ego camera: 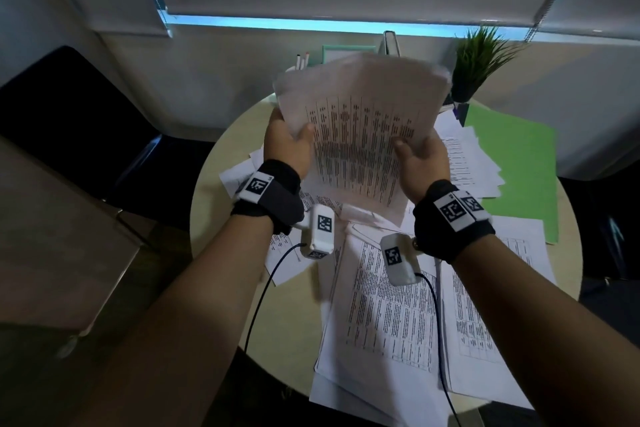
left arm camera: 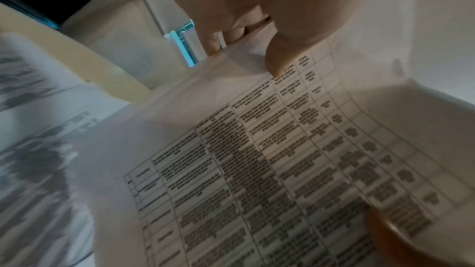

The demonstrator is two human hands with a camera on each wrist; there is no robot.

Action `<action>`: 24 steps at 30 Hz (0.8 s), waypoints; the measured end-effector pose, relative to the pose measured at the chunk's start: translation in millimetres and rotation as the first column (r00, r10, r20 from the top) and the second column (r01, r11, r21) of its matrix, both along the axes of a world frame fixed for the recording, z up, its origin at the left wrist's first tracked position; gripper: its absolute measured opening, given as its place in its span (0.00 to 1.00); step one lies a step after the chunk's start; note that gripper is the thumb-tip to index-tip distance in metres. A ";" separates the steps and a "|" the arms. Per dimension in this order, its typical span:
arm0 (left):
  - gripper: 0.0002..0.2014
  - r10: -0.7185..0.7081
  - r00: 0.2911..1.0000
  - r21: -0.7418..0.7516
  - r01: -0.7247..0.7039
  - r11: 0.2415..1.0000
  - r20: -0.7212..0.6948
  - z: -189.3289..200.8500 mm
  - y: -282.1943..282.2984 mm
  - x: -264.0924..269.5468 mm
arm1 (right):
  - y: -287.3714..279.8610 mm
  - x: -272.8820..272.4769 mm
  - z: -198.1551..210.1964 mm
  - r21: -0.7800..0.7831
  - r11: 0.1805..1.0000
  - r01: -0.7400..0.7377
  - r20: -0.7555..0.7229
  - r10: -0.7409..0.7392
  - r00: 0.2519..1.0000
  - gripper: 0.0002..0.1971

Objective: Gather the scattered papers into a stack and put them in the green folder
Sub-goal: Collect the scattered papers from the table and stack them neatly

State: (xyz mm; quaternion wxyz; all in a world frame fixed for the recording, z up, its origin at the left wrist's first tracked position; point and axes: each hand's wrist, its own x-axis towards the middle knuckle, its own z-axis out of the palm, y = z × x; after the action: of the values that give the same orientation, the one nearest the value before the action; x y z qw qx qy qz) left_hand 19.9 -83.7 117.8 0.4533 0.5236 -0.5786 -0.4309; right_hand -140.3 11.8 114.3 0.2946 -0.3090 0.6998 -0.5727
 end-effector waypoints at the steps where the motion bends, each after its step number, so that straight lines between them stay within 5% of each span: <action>1: 0.18 0.007 1.000 -0.034 -0.007 0.999 -0.006 4.8 -0.5 -2.8 | -1.1 0.9 4.6 -0.023 1.000 -0.007 -0.032 0.007 0.999 0.15; 7: 0.19 -0.018 0.999 -0.113 0.013 0.993 -0.041 17.2 5.9 -10.5 | -0.7 8.8 14.9 -0.089 0.995 -0.041 -0.193 0.023 0.981 0.16; 15: 0.18 -0.146 0.989 0.127 0.142 0.982 0.028 -29.8 19.1 12.4 | 18.9 -1.9 -31.7 0.123 0.991 -0.051 -0.082 0.062 0.995 0.21; 24: 0.16 -0.125 0.992 0.033 0.125 0.992 -0.021 -8.0 12.5 -9.4 | 10.7 -2.8 -4.5 0.045 0.999 -0.002 -0.170 0.009 0.985 0.17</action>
State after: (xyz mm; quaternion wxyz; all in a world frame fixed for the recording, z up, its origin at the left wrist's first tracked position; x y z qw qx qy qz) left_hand 10.5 -71.1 109.8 0.4220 0.4897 -0.5985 -0.4732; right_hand -143.1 22.5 109.8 0.2422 -0.3521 0.7342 -0.5276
